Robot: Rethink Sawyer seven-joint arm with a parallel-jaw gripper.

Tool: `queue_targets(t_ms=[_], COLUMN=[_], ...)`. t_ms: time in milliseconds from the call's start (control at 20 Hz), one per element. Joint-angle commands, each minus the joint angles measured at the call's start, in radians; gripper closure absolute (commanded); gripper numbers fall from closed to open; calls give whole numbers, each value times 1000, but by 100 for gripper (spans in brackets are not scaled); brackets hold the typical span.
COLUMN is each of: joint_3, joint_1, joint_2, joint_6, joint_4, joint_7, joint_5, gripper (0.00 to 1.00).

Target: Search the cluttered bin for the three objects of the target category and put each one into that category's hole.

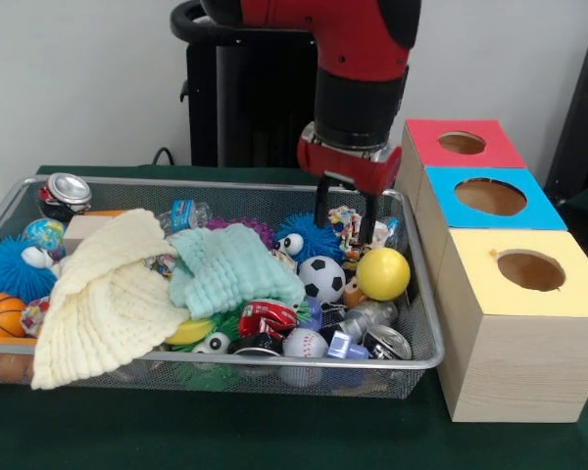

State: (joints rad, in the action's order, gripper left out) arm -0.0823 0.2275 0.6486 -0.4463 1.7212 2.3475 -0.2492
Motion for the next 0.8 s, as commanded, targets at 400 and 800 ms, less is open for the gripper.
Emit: queue_targets(t_ms=[400,800], joint_3=[21,36], joint_1=[-33,-49], joint_2=[-14,-83], joint_6=[-21,41], joint_4=[-69,-114], joint_7=[113,127], joint_5=[72,77], gripper=[0,0])
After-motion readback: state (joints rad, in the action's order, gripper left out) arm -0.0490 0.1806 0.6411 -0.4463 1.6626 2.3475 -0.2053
